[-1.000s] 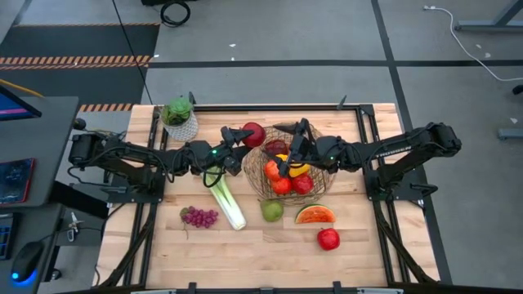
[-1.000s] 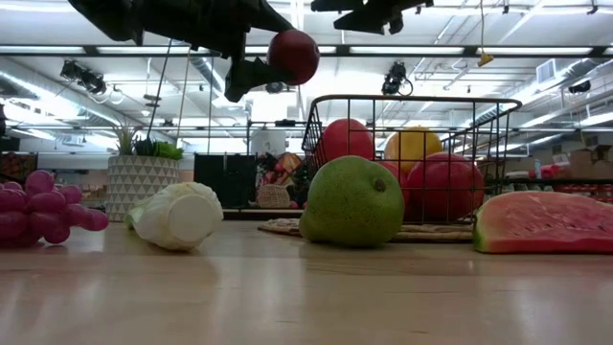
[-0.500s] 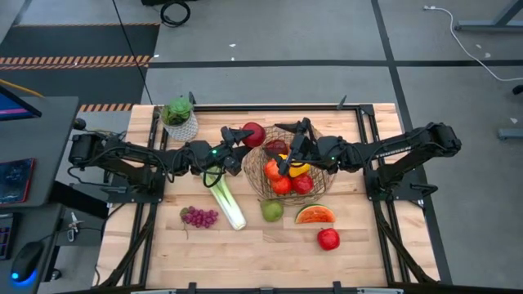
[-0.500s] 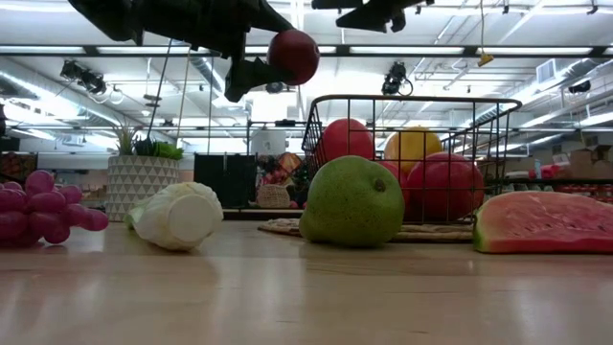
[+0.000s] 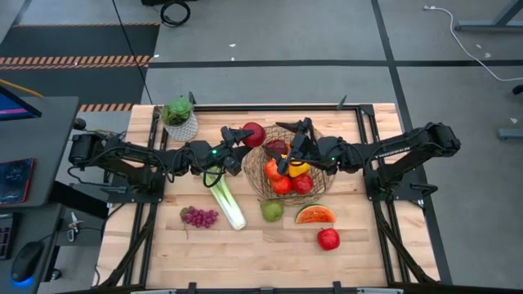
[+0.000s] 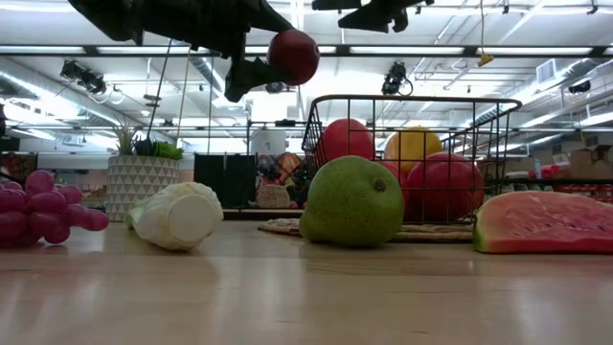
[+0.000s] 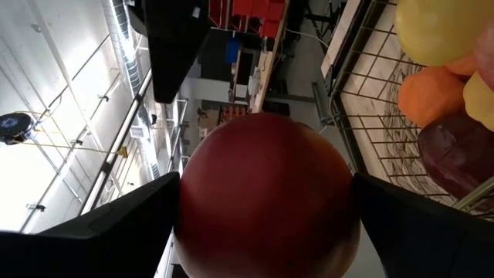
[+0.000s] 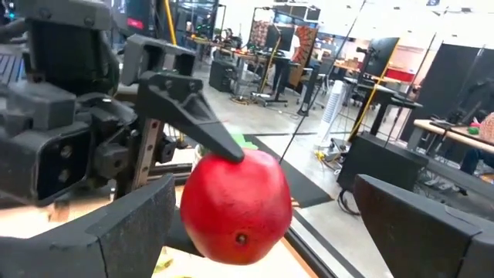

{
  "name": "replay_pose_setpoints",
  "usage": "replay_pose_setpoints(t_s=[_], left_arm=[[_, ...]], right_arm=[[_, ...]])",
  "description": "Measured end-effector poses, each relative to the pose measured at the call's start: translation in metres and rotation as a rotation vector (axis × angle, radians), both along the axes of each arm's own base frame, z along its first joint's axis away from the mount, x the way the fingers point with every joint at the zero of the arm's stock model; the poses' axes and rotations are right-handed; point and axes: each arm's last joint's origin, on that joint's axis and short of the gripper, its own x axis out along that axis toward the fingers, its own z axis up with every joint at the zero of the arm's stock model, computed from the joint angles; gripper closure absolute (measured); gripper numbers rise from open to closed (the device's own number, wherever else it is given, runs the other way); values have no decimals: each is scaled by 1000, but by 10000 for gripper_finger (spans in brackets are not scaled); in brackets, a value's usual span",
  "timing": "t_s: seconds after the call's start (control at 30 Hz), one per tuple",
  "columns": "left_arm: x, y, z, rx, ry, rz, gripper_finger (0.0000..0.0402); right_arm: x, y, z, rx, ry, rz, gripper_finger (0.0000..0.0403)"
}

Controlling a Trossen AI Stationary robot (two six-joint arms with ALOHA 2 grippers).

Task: Build produce basket
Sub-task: Put the red pomegranate into the brown wire basket

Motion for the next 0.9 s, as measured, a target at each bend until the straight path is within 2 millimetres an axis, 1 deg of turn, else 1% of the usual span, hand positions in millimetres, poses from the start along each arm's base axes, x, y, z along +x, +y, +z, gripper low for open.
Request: replay_pose_setpoints(t_s=[0.3,0.43,0.57,0.63,0.9], left_arm=[[0,0,0,0,0,0,19],[0,0,0,0,0,0,19],[0,0,0,0,0,0,19],[0,0,0,0,0,1,19],[0,0,0,0,0,0,19]], right_arm=[[0,0,-1,-55,45,27,3],[0,1,-3,-26,45,31,3],[1,5,-3,43,4,84,3],[1,5,-2,45,0,94,3],[-2,7,-20,59,177,85,3]])
